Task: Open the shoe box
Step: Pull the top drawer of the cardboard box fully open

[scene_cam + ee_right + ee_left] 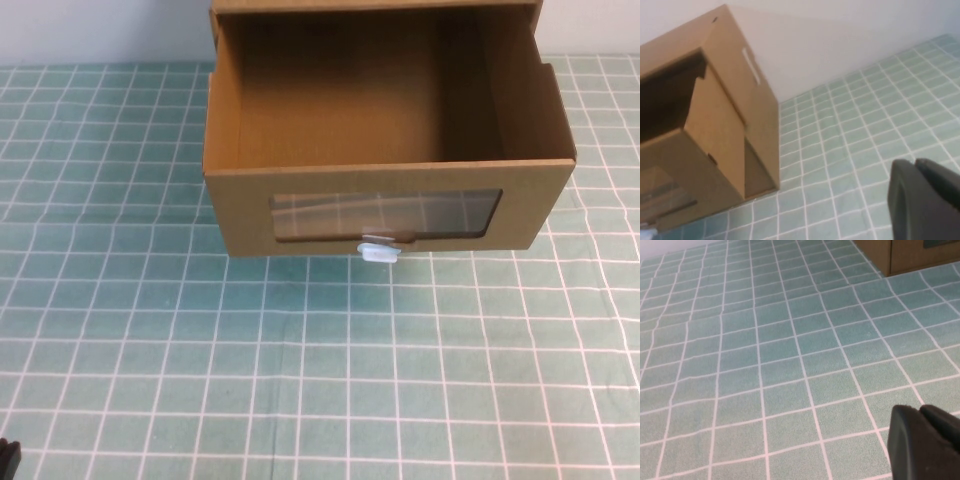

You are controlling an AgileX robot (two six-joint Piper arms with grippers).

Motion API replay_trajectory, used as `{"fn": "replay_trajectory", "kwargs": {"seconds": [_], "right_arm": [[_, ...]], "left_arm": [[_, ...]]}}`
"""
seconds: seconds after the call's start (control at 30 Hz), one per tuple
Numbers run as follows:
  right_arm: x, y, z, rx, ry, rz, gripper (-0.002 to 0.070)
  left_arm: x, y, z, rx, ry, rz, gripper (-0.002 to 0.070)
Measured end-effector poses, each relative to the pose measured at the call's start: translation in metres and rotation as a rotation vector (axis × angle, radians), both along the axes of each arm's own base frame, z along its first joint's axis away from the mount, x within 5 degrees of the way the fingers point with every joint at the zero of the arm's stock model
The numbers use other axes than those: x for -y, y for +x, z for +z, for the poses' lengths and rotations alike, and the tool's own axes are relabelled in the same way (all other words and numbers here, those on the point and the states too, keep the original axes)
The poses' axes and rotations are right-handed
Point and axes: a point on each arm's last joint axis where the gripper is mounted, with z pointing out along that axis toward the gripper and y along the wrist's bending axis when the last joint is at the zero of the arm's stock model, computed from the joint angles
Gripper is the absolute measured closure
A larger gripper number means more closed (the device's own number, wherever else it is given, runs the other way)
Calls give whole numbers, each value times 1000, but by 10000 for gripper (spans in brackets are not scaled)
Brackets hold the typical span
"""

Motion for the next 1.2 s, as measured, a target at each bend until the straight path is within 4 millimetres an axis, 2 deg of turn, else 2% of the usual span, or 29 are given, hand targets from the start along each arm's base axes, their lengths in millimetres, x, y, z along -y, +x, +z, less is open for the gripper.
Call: {"fn": "replay_trajectory", "kwargs": {"seconds": [0.1,0.27,0.5,0.67,0.9,1.2], "right_arm": [[-5,14,-26,33,-80,30,690],[-8,22,-70,-26,-148,48,690],[-10,26,-100,-89,-165,70,690],[-15,27,-105,-74,-239,134,690],[-24,25,-108,-67,-442,266,690],[-19,25,-111,-131,-423,174,689]], "left_arm": [[0,0,0,0,-1,0,680],[0,0,0,0,-1,0,680],[0,0,0,-2,-1,0,680],[0,0,0,-2,-1,0,680],[0,0,0,-2,-1,0,680],[0,0,0,-2,-1,0,680]]}}
